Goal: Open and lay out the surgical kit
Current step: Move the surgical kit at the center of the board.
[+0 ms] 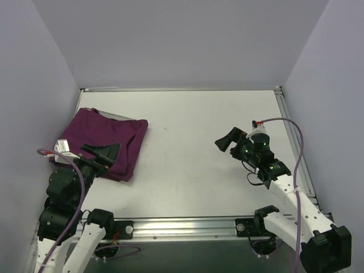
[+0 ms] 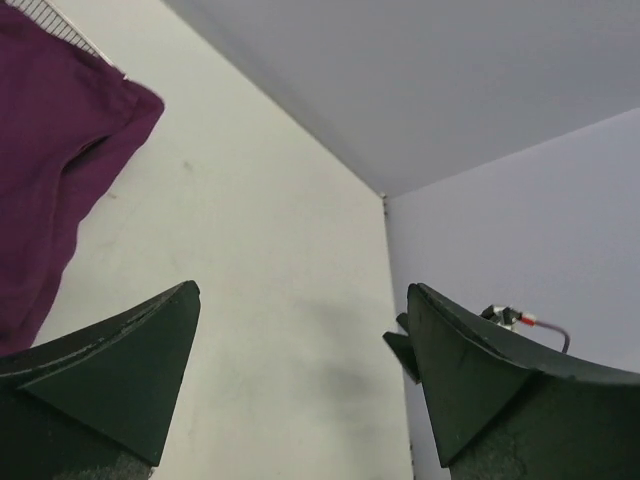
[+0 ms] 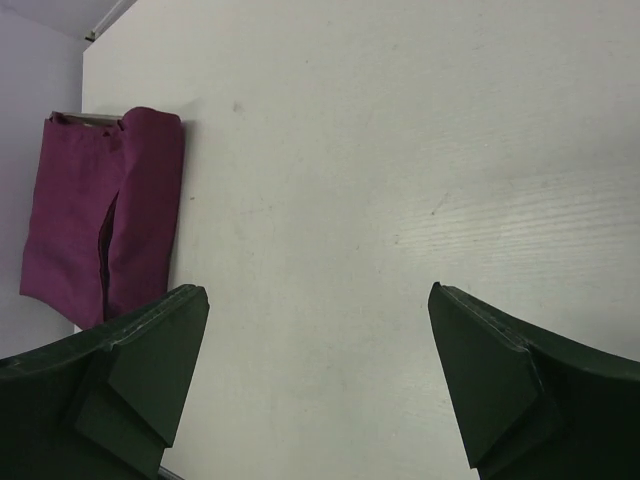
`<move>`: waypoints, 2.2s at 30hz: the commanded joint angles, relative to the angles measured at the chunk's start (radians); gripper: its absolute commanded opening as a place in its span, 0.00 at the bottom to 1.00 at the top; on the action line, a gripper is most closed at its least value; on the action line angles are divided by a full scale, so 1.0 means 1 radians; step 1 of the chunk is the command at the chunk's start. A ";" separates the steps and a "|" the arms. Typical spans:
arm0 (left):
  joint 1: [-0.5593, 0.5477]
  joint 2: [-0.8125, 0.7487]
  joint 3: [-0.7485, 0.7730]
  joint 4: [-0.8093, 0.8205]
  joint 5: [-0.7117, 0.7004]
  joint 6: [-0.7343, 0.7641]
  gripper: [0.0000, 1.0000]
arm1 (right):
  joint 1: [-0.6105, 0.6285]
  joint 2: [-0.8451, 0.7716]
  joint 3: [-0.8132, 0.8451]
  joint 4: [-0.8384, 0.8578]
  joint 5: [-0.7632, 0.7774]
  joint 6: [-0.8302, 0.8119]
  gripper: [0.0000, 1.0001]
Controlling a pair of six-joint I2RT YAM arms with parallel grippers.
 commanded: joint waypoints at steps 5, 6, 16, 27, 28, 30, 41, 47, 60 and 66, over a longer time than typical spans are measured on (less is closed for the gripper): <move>0.004 0.011 0.030 -0.070 0.138 0.160 0.94 | 0.107 0.326 0.098 0.324 -0.068 0.007 1.00; 0.004 0.023 0.041 -0.092 0.132 0.173 0.94 | 0.141 0.374 0.125 0.350 -0.048 0.009 1.00; 0.007 0.154 0.360 -0.553 -0.285 0.249 0.94 | 0.502 0.973 0.685 0.461 0.104 0.062 1.00; 0.007 0.142 0.337 -0.583 -0.272 0.311 0.94 | 0.644 1.355 1.155 0.245 0.262 0.084 0.97; 0.007 0.143 0.342 -0.582 -0.273 0.315 0.94 | 0.647 1.373 1.206 0.199 0.265 0.085 0.96; 0.007 0.158 0.351 -0.582 -0.267 0.325 0.94 | 0.660 1.419 1.242 0.157 0.269 0.085 0.93; 0.007 0.154 0.354 -0.557 -0.252 0.357 0.94 | 0.684 1.507 1.322 0.103 0.320 0.084 0.87; 0.007 0.152 0.333 -0.547 -0.238 0.360 0.94 | 0.689 1.534 1.348 0.080 0.317 0.082 0.76; 0.007 0.197 0.313 -0.494 -0.101 0.420 0.95 | 0.622 1.490 1.296 0.080 0.314 0.064 0.05; 0.007 0.247 0.287 -0.441 -0.025 0.424 0.99 | 0.553 1.412 1.209 0.046 0.322 0.006 0.00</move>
